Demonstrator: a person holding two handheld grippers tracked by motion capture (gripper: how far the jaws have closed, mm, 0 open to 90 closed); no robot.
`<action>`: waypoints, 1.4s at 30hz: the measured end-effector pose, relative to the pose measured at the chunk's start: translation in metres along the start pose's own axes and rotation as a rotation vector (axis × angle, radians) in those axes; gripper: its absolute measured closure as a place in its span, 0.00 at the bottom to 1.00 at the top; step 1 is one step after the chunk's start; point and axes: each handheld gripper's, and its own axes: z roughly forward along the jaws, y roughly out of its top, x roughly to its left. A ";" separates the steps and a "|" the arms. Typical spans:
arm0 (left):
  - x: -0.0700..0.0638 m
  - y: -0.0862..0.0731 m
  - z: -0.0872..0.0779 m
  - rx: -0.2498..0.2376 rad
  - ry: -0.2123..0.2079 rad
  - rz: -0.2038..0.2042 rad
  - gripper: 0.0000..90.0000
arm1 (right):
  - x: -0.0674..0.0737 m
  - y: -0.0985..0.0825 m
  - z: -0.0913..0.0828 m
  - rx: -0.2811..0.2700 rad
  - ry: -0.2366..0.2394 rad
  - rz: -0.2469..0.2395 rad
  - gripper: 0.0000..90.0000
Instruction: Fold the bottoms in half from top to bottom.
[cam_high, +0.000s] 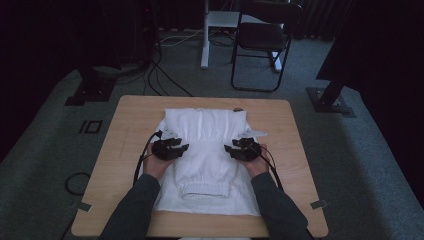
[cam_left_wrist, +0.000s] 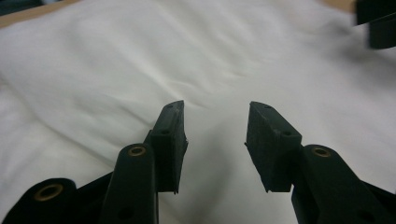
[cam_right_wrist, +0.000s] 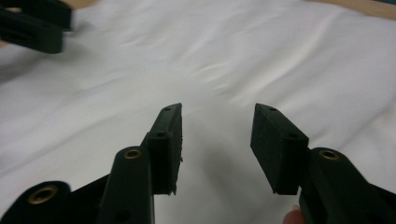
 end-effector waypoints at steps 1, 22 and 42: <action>0.006 0.000 0.007 0.011 0.017 -0.007 0.64 | -0.005 0.002 0.005 0.003 -0.013 0.006 0.57; 0.003 -0.040 0.016 0.040 0.037 -0.084 0.63 | -0.013 -0.031 0.031 0.071 -0.092 -0.006 0.52; -0.046 -0.074 -0.023 0.023 -0.009 -0.156 0.63 | 0.011 -0.071 -0.019 0.073 -0.029 -0.021 0.53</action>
